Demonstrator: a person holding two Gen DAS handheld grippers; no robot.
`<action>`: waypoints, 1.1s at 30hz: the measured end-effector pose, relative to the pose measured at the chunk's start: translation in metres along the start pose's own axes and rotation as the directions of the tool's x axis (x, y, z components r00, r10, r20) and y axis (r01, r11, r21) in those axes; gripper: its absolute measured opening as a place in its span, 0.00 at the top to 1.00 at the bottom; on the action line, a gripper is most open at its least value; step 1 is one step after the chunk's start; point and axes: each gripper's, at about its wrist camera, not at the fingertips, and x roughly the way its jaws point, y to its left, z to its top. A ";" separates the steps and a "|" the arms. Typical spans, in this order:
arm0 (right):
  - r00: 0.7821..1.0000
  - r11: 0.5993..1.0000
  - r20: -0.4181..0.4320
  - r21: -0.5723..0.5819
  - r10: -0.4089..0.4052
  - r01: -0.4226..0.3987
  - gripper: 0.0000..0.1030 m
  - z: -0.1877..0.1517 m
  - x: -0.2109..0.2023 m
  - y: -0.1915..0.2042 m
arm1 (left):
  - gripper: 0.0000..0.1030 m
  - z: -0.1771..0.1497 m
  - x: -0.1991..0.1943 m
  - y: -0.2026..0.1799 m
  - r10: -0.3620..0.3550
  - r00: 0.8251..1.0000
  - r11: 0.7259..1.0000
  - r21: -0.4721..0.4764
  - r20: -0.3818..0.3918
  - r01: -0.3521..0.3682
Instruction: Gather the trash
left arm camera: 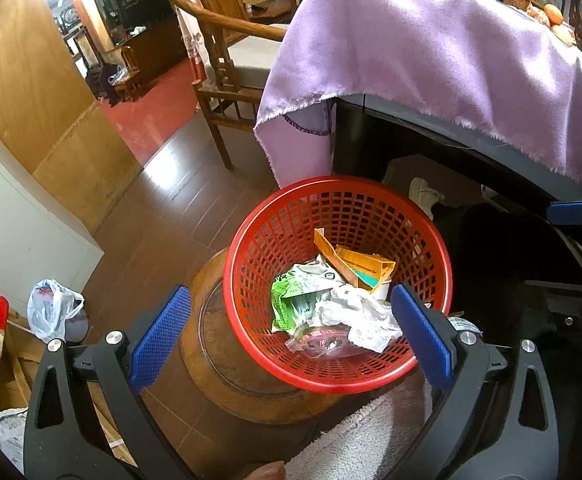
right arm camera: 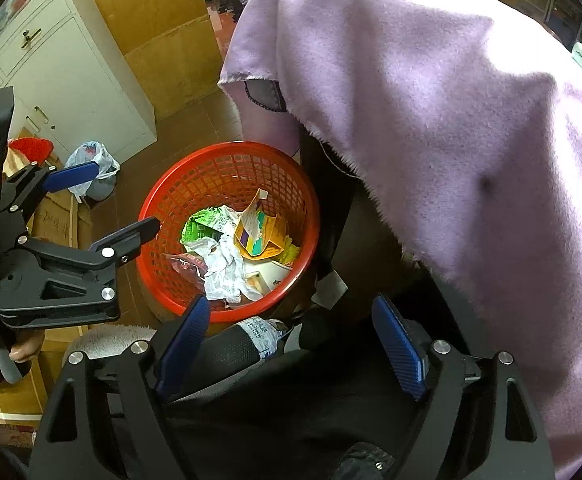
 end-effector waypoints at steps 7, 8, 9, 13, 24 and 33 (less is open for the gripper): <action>1.000 1.000 0.000 -0.001 0.000 0.000 0.20 0.000 0.000 0.000 | 0.07 0.000 0.001 0.001 -0.002 1.000 1.000 -0.003 -0.004 0.002; 1.000 1.000 0.000 -0.001 0.000 0.000 0.20 0.000 -0.001 0.000 | 0.07 0.000 0.001 0.001 -0.003 1.000 1.000 -0.003 -0.004 0.003; 1.000 1.000 0.000 0.000 0.000 0.000 0.20 0.000 0.000 0.000 | 0.07 0.000 0.001 0.001 -0.004 1.000 1.000 -0.004 -0.005 0.004; 1.000 1.000 -0.001 0.001 0.000 0.000 0.20 0.000 -0.001 0.000 | 0.07 0.000 0.001 0.001 -0.007 1.000 1.000 -0.009 -0.010 0.007; 1.000 1.000 0.000 0.000 0.000 0.000 0.20 0.000 -0.001 0.000 | 0.07 0.001 0.002 0.002 -0.003 1.000 1.000 -0.007 -0.009 0.003; 1.000 1.000 -0.001 0.001 0.000 0.000 0.20 0.000 -0.001 0.000 | 0.07 0.001 0.004 0.002 -0.003 1.000 1.000 -0.006 -0.011 0.003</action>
